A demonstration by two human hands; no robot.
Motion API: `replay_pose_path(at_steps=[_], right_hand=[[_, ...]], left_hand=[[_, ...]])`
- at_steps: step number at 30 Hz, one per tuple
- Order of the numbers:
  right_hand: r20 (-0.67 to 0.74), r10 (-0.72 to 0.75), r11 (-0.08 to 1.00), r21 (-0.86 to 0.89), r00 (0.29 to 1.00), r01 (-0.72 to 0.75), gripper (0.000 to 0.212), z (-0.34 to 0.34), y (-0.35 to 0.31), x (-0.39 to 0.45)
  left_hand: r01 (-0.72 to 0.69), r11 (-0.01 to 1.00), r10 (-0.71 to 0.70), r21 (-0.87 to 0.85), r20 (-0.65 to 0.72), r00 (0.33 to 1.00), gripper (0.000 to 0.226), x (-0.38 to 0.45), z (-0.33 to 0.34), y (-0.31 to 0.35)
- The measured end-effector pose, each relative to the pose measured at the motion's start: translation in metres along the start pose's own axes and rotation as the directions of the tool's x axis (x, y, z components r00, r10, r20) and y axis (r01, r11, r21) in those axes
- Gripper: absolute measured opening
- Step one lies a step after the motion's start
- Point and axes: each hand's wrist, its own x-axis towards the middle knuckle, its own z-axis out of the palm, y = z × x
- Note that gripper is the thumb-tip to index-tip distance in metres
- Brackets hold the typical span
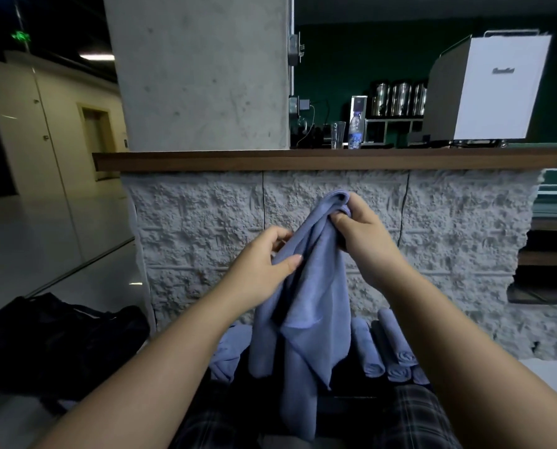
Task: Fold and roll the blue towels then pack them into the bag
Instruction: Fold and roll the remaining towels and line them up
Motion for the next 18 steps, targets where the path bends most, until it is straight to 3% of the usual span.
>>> replay_pose_path(at_steps=[5, 8, 12, 15, 18], right_hand=[[-0.122, 0.023, 0.999, 0.031, 0.992, -0.019, 0.023, -0.015, 0.004, 0.003], [-0.236, 0.079, 0.994, 0.093, 0.969, -0.058, 0.020, -0.024, 0.006, 0.003], [-0.306, 0.205, 0.977, 0.000, 0.930, -0.215, 0.018, -0.033, 0.019, 0.001], [-0.333, 0.332, 0.921, -0.086, 0.882, -0.379, 0.017, -0.032, 0.031, 0.001], [-0.331, 0.397, 0.851, -0.217, 0.856, -0.478, 0.031, -0.026, 0.043, -0.002]], left_hand=[[0.092, 0.992, -0.092, 0.090, -0.008, 0.996, 0.004, -0.011, -0.003, -0.030], [0.189, 0.973, -0.184, 0.133, -0.052, 0.982, 0.026, -0.016, -0.007, -0.047], [0.277, 0.958, -0.271, 0.075, -0.076, 0.960, 0.039, -0.019, -0.012, -0.053], [0.337, 0.924, -0.354, -0.181, -0.069, 0.933, 0.028, -0.021, -0.011, -0.041], [0.303, 0.776, -0.430, -0.553, -0.113, 0.896, 0.003, -0.020, -0.007, -0.020]])
